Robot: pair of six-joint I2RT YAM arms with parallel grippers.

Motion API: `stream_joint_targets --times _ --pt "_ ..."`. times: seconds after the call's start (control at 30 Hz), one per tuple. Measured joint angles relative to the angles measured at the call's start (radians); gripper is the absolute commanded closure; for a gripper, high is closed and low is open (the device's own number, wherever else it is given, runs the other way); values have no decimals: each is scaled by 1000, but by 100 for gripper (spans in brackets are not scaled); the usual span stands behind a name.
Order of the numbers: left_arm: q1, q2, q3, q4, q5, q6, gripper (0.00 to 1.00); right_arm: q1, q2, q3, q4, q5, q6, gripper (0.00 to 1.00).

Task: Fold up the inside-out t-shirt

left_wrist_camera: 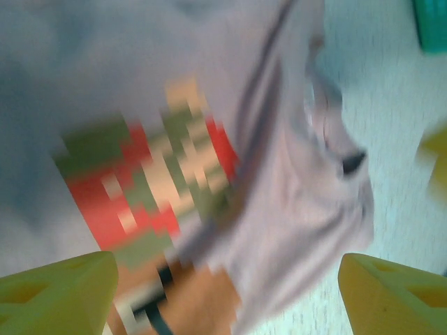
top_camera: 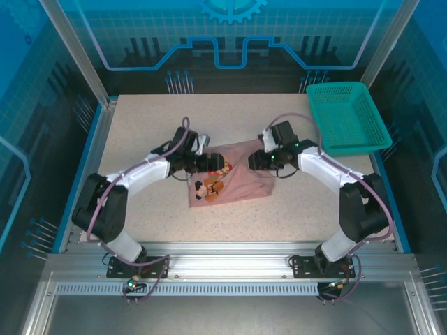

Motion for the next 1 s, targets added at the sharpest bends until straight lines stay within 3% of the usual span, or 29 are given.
stream_joint_targets --times 0.23,0.4,0.6,0.8,0.9,1.0 --pt "44 287 208 9 -5 -4 18 33 110 -89 50 -24 79 62" --pt "83 340 217 -19 -27 -4 18 6 153 -85 23 18 74 64" --pt "65 217 36 34 -35 -16 18 -59 187 8 -87 119 29 65" --pt "-74 10 -178 26 -61 -78 17 -102 261 192 -185 225 -35 63" --pt "-141 -84 -214 21 -60 -98 17 -99 247 241 -187 243 -74 60" --pt "-151 -139 -204 75 -60 -102 17 -79 193 220 -155 198 -88 60"
